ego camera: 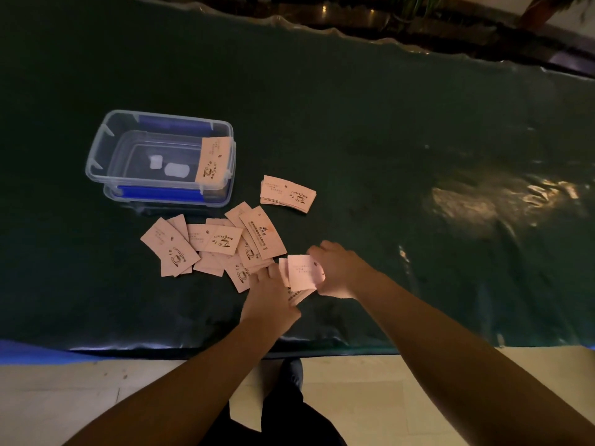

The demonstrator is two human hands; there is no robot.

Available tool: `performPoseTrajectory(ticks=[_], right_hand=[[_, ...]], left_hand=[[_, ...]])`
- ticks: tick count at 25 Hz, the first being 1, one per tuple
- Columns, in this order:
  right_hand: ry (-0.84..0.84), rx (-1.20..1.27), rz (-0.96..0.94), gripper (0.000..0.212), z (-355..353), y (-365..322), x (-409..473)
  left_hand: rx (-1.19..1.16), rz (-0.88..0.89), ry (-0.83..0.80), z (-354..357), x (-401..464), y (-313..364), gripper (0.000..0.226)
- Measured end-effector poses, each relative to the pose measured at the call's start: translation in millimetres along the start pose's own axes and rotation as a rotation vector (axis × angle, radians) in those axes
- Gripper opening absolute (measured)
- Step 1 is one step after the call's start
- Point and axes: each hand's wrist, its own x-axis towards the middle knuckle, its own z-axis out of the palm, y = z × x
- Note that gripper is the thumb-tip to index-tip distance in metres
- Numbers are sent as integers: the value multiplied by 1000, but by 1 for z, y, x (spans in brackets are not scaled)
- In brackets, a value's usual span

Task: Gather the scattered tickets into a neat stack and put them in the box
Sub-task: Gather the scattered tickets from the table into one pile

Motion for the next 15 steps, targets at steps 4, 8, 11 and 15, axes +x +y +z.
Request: performPoseTrajectory(ticks=[4, 8, 11, 15], right_hand=[[-21, -43, -89, 80, 1, -7, 4], [-21, -42, -72, 85, 6, -9, 4], [5, -69, -36, 87, 11, -5, 3], [-11, -18, 56, 91, 15, 1, 3]], left_hand=[[-254, 2, -1, -5, 2, 0, 99], [-321, 50, 38, -8, 3, 4, 107], [-319, 98, 47, -9, 3, 4, 106], [-292, 189, 51, -10, 6, 1, 97]])
